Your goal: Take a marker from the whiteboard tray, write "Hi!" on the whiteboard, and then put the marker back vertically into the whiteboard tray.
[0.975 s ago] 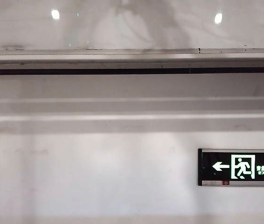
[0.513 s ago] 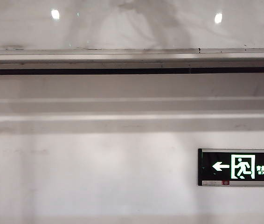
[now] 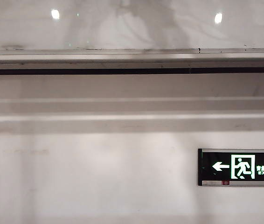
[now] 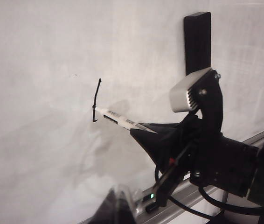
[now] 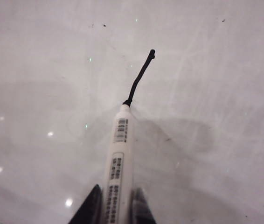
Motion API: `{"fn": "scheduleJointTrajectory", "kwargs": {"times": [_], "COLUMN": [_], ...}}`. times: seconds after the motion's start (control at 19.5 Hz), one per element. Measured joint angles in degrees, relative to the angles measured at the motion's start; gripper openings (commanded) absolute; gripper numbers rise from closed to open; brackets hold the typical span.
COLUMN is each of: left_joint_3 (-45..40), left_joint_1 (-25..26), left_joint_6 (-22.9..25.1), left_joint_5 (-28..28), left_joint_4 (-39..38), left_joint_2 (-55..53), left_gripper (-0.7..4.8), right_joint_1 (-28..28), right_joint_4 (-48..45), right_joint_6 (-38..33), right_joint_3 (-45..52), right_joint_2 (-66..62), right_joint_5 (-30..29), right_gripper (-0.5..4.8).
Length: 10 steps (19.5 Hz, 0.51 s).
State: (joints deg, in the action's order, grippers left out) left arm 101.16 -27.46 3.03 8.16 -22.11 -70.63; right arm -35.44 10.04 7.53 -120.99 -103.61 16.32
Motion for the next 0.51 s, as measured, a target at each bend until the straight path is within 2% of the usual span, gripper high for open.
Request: {"fn": "scheduleJointTrajectory", "kwargs": {"times": [0.51], "left_joint_3": [0.00], "left_joint_1": [0.00], "left_joint_6": [0.00], "left_joint_5": [0.00], "left_joint_4": [0.00], "left_joint_2": [0.00], "left_gripper": [-0.06], "right_joint_1": [0.48], "right_joint_4": [3.45], "right_joint_6": [0.24], "right_joint_3": [-0.07], "right_joint_2": [1.55], "right_joint_5": [7.15], "right_gripper": [-0.01]}}
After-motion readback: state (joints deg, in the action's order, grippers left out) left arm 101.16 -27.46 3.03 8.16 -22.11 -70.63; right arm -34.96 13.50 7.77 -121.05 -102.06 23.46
